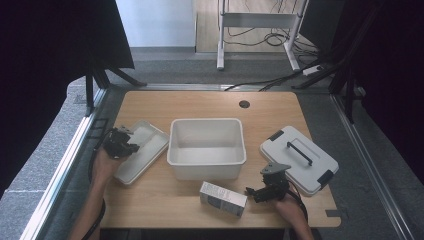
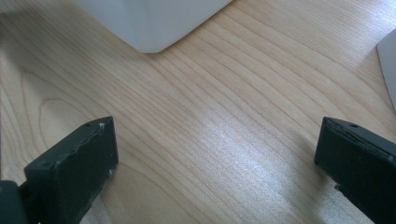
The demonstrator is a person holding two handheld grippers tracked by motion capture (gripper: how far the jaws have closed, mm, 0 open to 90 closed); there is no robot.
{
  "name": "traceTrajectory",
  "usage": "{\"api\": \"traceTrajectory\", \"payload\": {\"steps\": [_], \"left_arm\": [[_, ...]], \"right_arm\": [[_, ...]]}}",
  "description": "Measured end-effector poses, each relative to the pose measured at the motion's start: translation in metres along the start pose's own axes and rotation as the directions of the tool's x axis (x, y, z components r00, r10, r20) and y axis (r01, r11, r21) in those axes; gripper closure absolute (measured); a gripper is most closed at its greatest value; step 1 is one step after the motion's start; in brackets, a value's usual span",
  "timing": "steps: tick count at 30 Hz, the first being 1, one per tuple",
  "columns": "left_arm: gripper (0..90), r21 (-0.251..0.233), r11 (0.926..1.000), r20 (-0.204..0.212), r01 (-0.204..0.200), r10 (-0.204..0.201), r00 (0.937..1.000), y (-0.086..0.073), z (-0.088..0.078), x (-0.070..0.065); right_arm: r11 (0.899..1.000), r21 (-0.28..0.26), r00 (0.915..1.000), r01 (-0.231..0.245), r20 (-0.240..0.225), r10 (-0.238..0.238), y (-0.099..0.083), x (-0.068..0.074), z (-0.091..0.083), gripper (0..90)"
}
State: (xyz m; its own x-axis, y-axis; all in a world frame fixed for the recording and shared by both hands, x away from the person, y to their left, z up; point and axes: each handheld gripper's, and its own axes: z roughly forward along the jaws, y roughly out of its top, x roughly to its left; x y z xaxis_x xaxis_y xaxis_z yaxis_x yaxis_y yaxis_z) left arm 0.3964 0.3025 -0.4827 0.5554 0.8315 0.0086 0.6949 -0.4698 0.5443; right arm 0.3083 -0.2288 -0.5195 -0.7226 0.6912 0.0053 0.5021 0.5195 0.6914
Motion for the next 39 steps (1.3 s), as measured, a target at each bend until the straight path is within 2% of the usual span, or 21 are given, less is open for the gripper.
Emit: {"api": "traceTrajectory", "payload": {"steps": [6,9,13,18,23,27,32,39], "left_arm": [[60.1,-0.044,0.9990,-0.015,-0.001,0.000,0.9999,-0.002,-0.009,-0.005],[49.3,-0.066,0.9978,-0.007,-0.001,0.001,1.0000,-0.004,-0.015,-0.007],[35.9,-0.106,0.9943,0.032,0.006,-0.002,0.9995,-0.006,-0.022,-0.013],[17.5,-0.153,0.9883,0.077,-0.002,0.014,0.9970,-0.008,-0.031,-0.030],[13.3,-0.199,0.9799,0.123,-0.011,0.037,0.9917,-0.012,-0.037,-0.052],[8.9,-0.214,0.9759,0.157,-0.042,0.077,0.9846,-0.015,-0.036,-0.074],[1.8,-0.205,0.9721,0.163,-0.113,0.148,0.9754,-0.018,-0.031,-0.102],[0.0,-0.205,0.9641,0.173,-0.168,0.205,0.9635,-0.024,-0.017,-0.128]], "right_arm": [[1.000,0.000,1.0000,0.000,0.000,0.000,0.000,0.000,0.000,0.0],[1.000,0.000,1.0000,0.000,0.000,0.000,0.000,0.000,0.000,0.0],[1.000,0.000,1.0000,0.000,0.000,0.000,0.000,0.000,0.000,0.0],[1.000,0.000,1.0000,0.000,0.000,0.000,0.000,0.000,0.000,0.0],[1.000,0.000,1.0000,0.000,0.000,0.000,0.000,0.000,0.000,0.0],[1.000,0.000,1.0000,0.000,0.000,0.000,0.000,0.000,0.000,0.0],[1.000,0.000,1.0000,0.000,0.000,0.000,0.000,0.000,0.000,0.0],[1.000,0.001,1.0000,0.000,0.000,0.000,0.000,0.000,0.000,0.0]]}}
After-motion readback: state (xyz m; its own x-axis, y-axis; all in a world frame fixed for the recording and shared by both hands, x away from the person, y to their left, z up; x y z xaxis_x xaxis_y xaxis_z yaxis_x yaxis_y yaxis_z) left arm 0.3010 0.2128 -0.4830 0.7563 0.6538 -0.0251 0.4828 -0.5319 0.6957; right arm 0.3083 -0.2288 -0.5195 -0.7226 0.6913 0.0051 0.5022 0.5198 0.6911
